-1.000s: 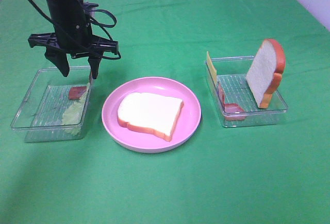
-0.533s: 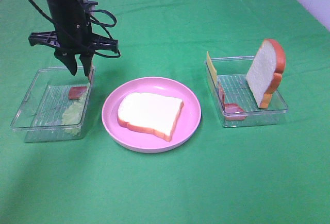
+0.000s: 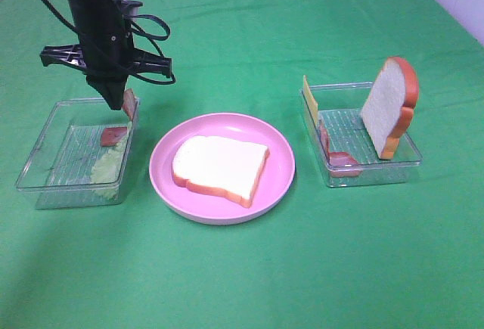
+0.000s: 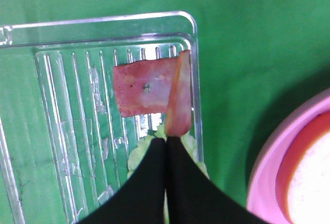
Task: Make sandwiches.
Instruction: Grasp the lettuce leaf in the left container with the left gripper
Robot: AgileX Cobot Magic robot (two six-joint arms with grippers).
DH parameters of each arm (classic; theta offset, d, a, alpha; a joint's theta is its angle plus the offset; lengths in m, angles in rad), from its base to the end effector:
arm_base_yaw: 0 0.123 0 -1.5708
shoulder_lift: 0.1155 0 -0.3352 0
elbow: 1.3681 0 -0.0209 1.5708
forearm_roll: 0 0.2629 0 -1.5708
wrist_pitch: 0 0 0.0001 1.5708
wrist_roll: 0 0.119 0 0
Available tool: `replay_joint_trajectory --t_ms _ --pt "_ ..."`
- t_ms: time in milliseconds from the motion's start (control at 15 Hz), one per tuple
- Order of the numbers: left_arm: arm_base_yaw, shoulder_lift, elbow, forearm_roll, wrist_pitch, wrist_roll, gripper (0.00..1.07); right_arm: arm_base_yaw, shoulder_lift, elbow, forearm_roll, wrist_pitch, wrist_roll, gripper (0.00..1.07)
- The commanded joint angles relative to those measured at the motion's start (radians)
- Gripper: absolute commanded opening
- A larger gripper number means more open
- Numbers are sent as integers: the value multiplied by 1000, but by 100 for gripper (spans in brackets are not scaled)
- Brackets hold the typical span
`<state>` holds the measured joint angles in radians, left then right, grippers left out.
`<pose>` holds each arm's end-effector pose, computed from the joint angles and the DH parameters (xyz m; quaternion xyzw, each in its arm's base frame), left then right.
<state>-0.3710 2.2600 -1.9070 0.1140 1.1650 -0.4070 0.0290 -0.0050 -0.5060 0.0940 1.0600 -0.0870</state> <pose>0.4867 -0.1760 0.1893 0.0008 0.9961 0.0233 0.0850 -0.0217 0.0091 0.2726 -0.0513 0.8477 0.0317 0.5271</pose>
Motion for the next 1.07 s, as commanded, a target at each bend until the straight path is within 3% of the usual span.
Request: replay_joint_trajectory --t_ms 67,667,1067 --pt "-2 6 9 -5 18 2 0 -5 -8 -1 -3 0 -12 78" --pt "-3 -4 -104 -56 123 58 0 -5 -8 -1 -3 0 -12 78" --pt "-2 -90 -106 -73 122 74 0 -5 -8 -1 -3 0 -12 78"
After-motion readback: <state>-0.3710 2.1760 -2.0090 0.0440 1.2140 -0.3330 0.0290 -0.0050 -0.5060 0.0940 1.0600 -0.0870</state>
